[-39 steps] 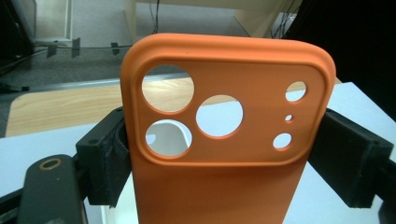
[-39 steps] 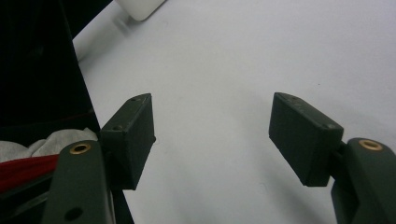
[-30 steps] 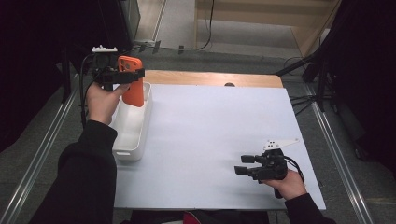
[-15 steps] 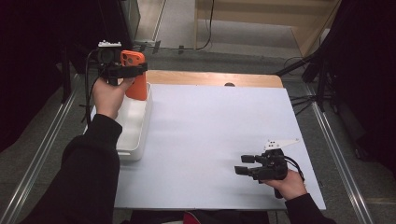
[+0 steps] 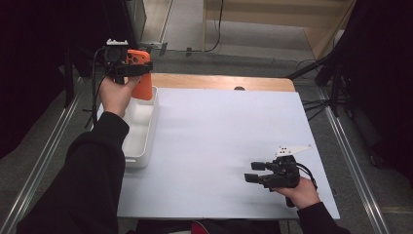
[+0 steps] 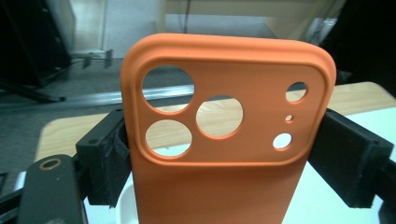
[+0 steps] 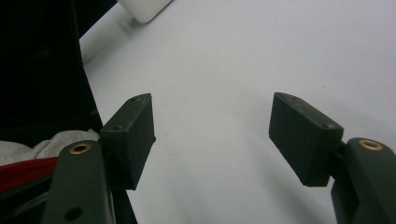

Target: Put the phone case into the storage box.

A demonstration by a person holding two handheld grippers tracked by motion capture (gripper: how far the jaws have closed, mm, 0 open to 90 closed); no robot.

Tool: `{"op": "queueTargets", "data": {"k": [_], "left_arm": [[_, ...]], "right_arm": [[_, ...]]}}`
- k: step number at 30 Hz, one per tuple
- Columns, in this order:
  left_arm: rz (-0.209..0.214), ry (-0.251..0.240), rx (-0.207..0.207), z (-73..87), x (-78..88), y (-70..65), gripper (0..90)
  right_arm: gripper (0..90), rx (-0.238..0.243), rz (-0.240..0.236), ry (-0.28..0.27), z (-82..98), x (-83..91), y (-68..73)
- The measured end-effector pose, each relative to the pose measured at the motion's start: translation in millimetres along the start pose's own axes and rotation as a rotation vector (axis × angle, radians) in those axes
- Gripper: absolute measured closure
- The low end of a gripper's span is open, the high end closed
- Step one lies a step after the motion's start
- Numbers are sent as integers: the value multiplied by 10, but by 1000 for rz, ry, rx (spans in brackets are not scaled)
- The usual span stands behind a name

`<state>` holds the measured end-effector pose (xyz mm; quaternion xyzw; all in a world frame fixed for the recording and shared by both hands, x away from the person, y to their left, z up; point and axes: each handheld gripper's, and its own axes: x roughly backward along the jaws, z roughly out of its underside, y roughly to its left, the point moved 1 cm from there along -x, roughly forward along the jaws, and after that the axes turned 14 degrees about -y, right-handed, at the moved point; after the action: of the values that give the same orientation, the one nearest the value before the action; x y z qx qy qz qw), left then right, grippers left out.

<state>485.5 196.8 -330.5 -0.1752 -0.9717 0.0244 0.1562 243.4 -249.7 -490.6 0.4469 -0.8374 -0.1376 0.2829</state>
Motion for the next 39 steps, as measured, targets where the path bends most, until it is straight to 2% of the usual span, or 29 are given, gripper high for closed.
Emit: {"op": "queueTargets", "data": {"k": [5, 9, 14, 22, 30, 39], "left_arm": [[-33, 5, -18, 11, -63, 11, 155], [-27, 7, 22, 34, -124, 56, 155], [-41, -1, 27, 76, -201, 88, 155], [-50, 3, -3, 132, -269, 89, 154], [-57, 7, 6, 196, -320, 86, 154], [-73, 20, 19, 346, -337, 144, 154]], "right_arm": [[302, 1, 0, -5, -1, 4, -3], [302, -2, 7, -13, -9, 5, -6], [302, -1, 0, -7, -5, 0, -4], [302, -3, -5, -4, -5, -2, -1], [302, -3, -6, -9, -5, -2, 1], [302, -2, -7, -6, -4, -6, 6]]}}
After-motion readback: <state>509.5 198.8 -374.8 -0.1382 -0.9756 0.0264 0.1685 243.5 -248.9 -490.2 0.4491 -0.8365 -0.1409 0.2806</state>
